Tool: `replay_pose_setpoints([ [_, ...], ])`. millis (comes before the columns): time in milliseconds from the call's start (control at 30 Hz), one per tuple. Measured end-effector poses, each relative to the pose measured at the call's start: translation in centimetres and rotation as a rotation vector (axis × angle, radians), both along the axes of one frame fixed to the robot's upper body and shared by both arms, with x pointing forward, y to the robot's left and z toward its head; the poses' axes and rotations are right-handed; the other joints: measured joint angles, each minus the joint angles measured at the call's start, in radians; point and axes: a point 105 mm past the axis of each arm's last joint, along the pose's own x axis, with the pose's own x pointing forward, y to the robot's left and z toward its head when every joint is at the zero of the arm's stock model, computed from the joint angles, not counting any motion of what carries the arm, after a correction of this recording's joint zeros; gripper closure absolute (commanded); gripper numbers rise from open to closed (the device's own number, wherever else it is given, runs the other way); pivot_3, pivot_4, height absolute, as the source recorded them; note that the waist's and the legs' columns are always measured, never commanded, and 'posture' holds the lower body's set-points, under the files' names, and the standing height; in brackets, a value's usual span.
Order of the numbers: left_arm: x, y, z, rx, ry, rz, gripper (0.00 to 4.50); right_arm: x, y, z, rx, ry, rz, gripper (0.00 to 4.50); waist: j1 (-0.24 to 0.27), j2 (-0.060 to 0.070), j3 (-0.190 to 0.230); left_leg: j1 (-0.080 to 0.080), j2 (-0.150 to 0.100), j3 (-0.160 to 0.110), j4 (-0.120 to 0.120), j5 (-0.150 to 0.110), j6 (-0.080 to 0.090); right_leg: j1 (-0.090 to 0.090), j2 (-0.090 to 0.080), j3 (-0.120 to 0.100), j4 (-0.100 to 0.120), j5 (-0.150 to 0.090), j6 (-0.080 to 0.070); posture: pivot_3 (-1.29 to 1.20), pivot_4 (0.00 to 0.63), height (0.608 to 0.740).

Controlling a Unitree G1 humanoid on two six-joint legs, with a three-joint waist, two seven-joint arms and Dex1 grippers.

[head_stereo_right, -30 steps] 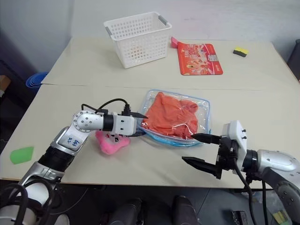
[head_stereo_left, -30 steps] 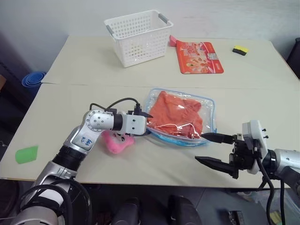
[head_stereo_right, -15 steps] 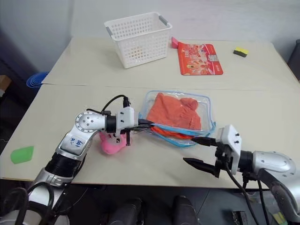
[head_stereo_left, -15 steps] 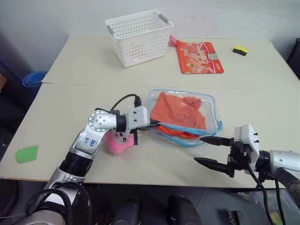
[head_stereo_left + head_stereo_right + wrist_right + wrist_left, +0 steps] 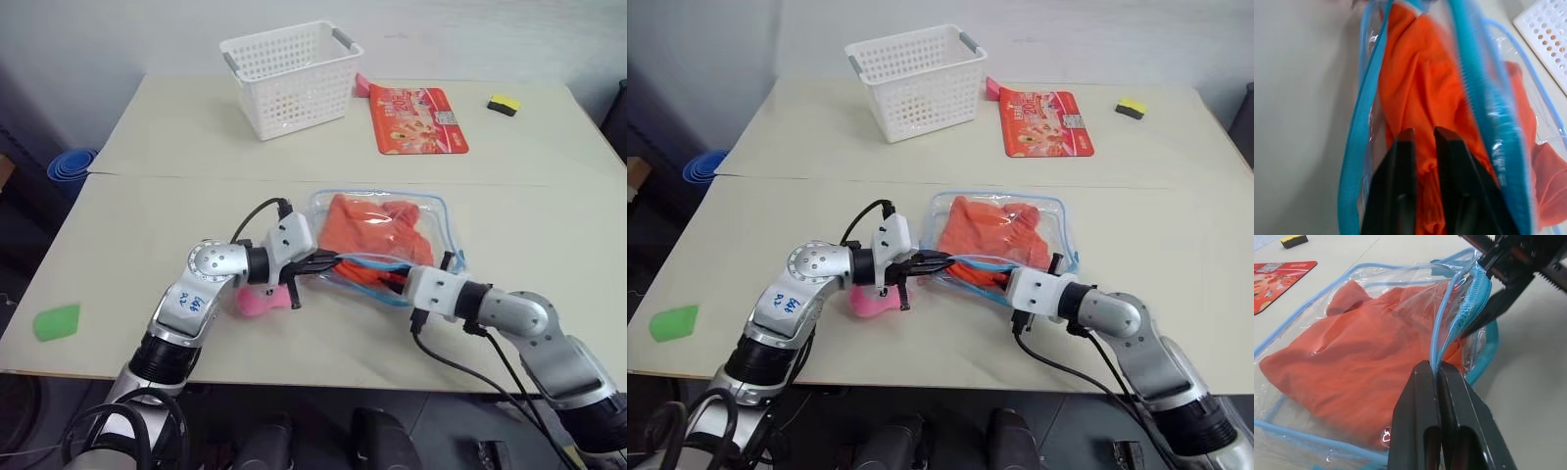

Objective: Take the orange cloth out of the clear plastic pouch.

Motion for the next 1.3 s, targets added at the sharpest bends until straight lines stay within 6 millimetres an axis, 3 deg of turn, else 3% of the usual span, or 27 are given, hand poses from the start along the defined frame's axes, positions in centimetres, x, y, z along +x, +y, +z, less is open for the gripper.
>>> replay_pose_setpoints([
  [267, -0.3, -0.3, 0.6, -0.005, -0.018, -0.004, 4.5, 1.0, 0.0, -0.2, -0.106, -0.147, 0.011, 0.18, -0.006, 0.0, 0.0, 0.001, 0.002, 0.001, 0.0, 0.0, -0.001, 0.0, 0.002, 0.0, 0.0, 0.0, 0.0, 0.0, 0.15, 0.74],
  [567, -0.9, -0.8, 1.0, -0.026, -0.008, -0.034, 4.5, 3.3, 1.1, 0.0, -0.106, -0.271, -0.041, 0.18, -0.008, 0.0, 0.0, 0.001, 0.002, 0.001, 0.0, 0.001, -0.001, 0.0, 0.002, 0.001, 0.001, 0.0, 0.0, 0.0, 0.15, 0.74],
  [733, -1.0, -0.9, 1.0, -0.033, 0.01, -0.031, 4.5, 4.3, 1.6, -0.4, -0.169, -0.321, -0.025, 1.34, -0.01, 0.0, 0.0, 0.001, 0.002, 0.001, 0.0, 0.001, -0.001, 0.0, 0.002, 0.001, 0.001, 0.0, 0.0, 0.0, 0.15, 0.74],
  [800, -1.0, -0.9, 1.0, -0.038, 0.018, -0.031, 4.5, 4.6, 2.0, -0.8, -0.187, -0.336, -0.014, 2.2, -0.013, 0.0, 0.0, 0.002, 0.002, 0.001, 0.0, 0.001, -0.002, 0.0, 0.002, 0.001, 0.001, 0.0, 0.0, 0.0, 0.15, 0.74],
  [1033, -0.7, -1.1, 1.2, -0.088, 0.06, 0.001, 4.5, 5.4, 3.0, -1.4, -0.189, -0.337, 0.01, 4.46, -0.027, -0.002, -0.002, 0.003, 0.003, 0.0, 0.0, 0.001, -0.002, 0.001, 0.002, 0.001, 0.002, 0.0, 0.0, 0.0, 0.15, 0.74],
  [1300, 1.8, -2.1, 2.9, -0.239, 0.144, 0.141, 4.5, 3.5, 2.2, -2.0, -0.32, -0.376, 0.128, 4.46, -0.01, -0.004, -0.003, 0.003, 0.001, -0.001, 0.0, 0.001, -0.002, 0.002, 0.002, 0.001, 0.001, 0.0, 0.0, 0.0, 0.15, 0.74],
])
